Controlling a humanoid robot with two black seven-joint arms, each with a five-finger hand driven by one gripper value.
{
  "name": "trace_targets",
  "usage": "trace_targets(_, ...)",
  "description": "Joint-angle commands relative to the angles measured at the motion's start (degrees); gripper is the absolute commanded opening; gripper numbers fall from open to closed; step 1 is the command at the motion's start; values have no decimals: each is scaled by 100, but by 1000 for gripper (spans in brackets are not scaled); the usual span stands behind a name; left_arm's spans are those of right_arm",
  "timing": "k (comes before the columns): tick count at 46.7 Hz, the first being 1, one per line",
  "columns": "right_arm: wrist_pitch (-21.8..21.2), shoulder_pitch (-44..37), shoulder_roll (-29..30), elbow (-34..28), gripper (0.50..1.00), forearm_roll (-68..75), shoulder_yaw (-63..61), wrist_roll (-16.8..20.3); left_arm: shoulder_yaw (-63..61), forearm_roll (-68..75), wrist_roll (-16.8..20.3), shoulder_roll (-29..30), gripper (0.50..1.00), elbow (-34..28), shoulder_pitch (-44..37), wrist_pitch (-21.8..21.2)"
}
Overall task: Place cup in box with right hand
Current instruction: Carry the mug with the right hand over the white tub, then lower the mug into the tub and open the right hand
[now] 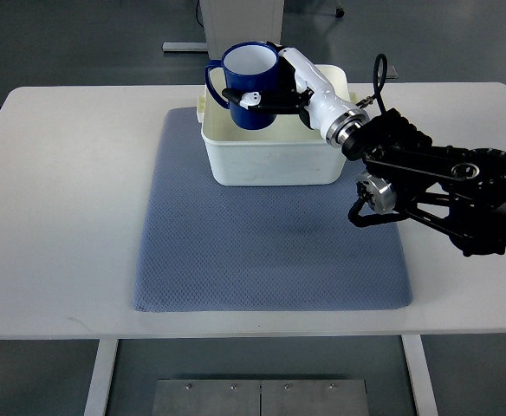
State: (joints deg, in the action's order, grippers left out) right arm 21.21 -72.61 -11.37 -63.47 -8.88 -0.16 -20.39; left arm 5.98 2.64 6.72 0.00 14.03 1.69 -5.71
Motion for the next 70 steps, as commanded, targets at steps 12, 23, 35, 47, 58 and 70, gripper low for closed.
trace_targets(12, -854, 45, 1022, 2250, 500, 0, -151, 106, 0, 0, 5, 0, 1000, 3, -2, 0)
trace_targets(23, -1497, 115, 1137, 3280, 500, 0, -335, 115, 0, 0, 5, 0, 1000, -6, -2, 0)
trace_targets(35, -1681, 300, 1137, 3509, 500, -9, -344, 115, 0, 0, 5, 0, 1000, -6, -2, 0)
trace_targets(47, -1699, 405, 1137, 3623, 500, 0, -353, 123, 0, 0, 5, 0, 1000, 3, -2, 0)
trace_targets(58, -1690, 423, 1137, 3640, 667, 0, -476, 229, 0, 0, 5, 0, 1000, 3, -2, 0)
trace_targets(70, -1611, 476, 1137, 3728, 886, 0, -537, 238, 0, 0, 5, 0, 1000, 3, -2, 0)
